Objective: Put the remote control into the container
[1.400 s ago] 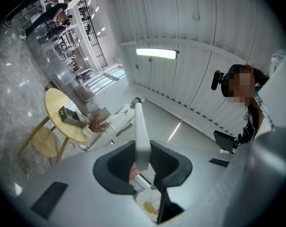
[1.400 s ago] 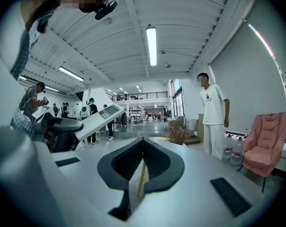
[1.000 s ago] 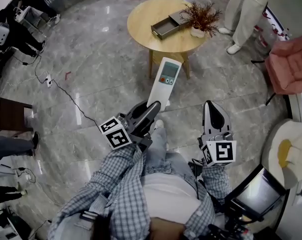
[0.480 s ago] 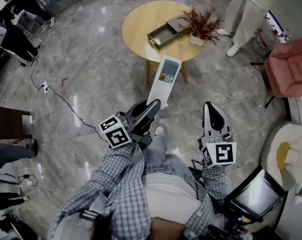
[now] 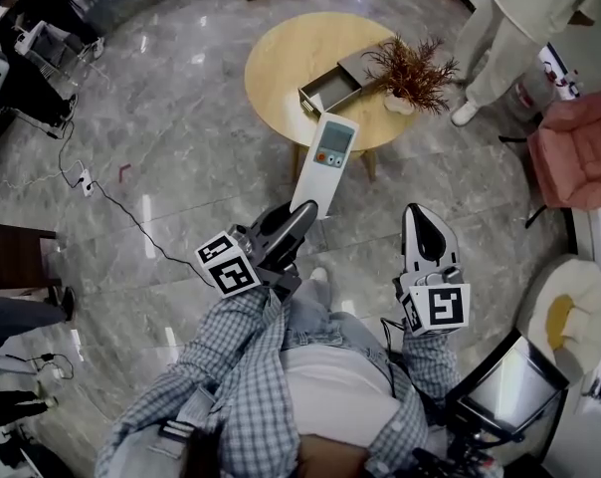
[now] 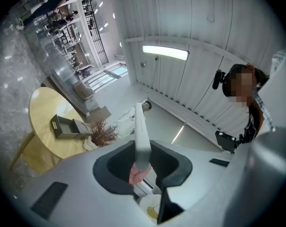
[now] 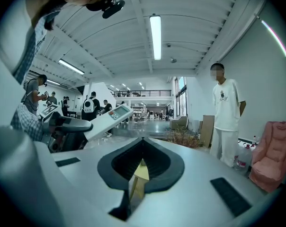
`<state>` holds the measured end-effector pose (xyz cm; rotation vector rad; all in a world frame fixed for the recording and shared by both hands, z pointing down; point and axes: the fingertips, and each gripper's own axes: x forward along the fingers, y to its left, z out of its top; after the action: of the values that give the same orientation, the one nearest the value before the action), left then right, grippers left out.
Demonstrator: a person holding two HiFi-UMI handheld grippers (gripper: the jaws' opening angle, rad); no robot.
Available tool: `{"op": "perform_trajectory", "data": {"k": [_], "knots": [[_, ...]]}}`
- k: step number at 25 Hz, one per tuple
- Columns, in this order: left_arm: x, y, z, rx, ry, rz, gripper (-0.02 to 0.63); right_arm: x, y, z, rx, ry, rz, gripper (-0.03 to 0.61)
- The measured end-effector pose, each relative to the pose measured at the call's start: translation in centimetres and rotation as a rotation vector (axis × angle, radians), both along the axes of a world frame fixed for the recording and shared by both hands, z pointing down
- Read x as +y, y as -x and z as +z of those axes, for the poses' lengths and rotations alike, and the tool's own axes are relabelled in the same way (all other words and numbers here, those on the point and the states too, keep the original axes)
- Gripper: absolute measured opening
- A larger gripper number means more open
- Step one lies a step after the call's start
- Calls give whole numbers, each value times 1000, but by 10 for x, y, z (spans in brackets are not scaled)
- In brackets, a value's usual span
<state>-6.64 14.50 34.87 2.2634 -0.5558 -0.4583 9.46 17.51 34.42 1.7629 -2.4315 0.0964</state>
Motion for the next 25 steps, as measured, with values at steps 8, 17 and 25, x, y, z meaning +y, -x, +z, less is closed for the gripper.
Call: {"op": "perform_trajectory", "data": {"k": [8,17,25], "knots": [[-48,20,12,2,19,-21,98,-47,9,6,17,6,2,6],[-58,25,16,-3,35,-41,98,-58,5,7,26,17,-1,6],[-78,26,24,-13,39,-82,97,-88,6,15,15,13,-42,6]]}}
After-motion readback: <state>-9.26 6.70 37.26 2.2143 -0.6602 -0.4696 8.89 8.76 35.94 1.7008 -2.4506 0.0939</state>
